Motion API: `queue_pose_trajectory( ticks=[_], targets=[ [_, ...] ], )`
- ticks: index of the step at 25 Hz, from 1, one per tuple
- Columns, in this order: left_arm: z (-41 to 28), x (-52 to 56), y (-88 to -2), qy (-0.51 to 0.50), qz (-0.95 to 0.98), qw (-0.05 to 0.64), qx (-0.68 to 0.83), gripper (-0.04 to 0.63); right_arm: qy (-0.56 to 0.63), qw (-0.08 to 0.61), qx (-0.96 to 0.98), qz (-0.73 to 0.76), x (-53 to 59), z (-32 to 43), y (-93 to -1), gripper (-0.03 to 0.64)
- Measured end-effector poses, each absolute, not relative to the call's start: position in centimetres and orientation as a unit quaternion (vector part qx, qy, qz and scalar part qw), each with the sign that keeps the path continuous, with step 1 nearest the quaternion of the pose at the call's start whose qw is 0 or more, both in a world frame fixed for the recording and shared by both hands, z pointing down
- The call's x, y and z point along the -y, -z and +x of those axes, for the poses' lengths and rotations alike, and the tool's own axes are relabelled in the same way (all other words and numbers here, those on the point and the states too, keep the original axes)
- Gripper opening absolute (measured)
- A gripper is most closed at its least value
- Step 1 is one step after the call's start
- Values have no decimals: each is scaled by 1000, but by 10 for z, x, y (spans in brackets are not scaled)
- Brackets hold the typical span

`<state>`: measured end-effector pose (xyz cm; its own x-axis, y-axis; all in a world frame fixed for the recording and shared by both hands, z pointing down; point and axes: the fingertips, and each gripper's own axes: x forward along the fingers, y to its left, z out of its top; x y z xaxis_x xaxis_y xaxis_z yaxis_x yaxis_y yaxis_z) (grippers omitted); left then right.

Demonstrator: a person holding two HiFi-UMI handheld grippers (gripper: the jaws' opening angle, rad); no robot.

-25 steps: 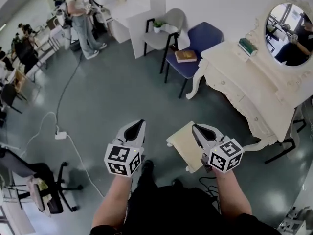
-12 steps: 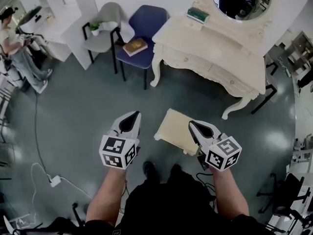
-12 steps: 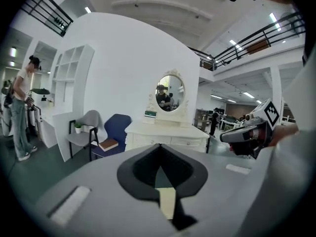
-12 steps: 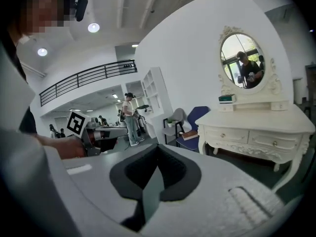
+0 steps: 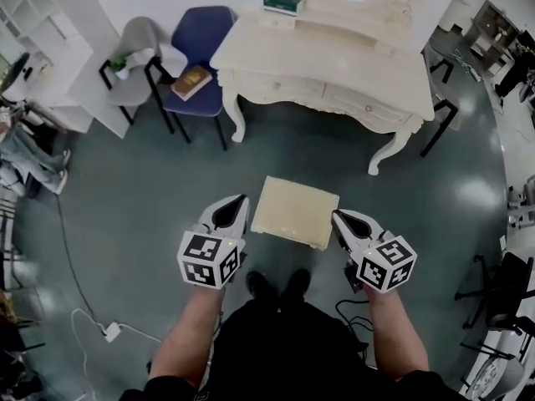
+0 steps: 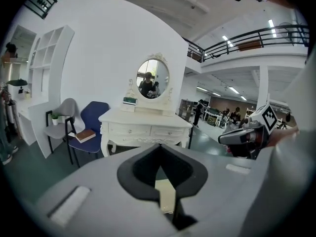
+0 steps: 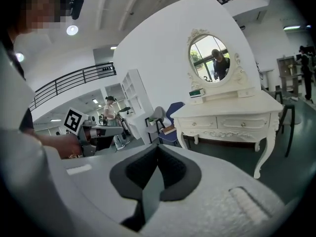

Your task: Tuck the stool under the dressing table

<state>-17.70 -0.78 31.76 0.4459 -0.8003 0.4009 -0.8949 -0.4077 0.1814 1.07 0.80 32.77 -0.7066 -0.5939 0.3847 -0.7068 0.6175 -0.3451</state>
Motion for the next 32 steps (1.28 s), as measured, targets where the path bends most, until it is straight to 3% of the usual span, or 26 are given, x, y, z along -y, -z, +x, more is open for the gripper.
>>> queue_pose_trajectory(
  ticks=[6,11,32],
  targets=[
    [-128,6,-353,-155,846,211,465,18,-269,156,873,376,-24,41,-372,8],
    [-110,10,-405,-181,851,244,429,18,-296,181,854,387,-25,41,-410,57],
    [-105,17,-572,-235,821,310,418,18,-375,231,814,380,-27,34,-600,160]
  ],
)
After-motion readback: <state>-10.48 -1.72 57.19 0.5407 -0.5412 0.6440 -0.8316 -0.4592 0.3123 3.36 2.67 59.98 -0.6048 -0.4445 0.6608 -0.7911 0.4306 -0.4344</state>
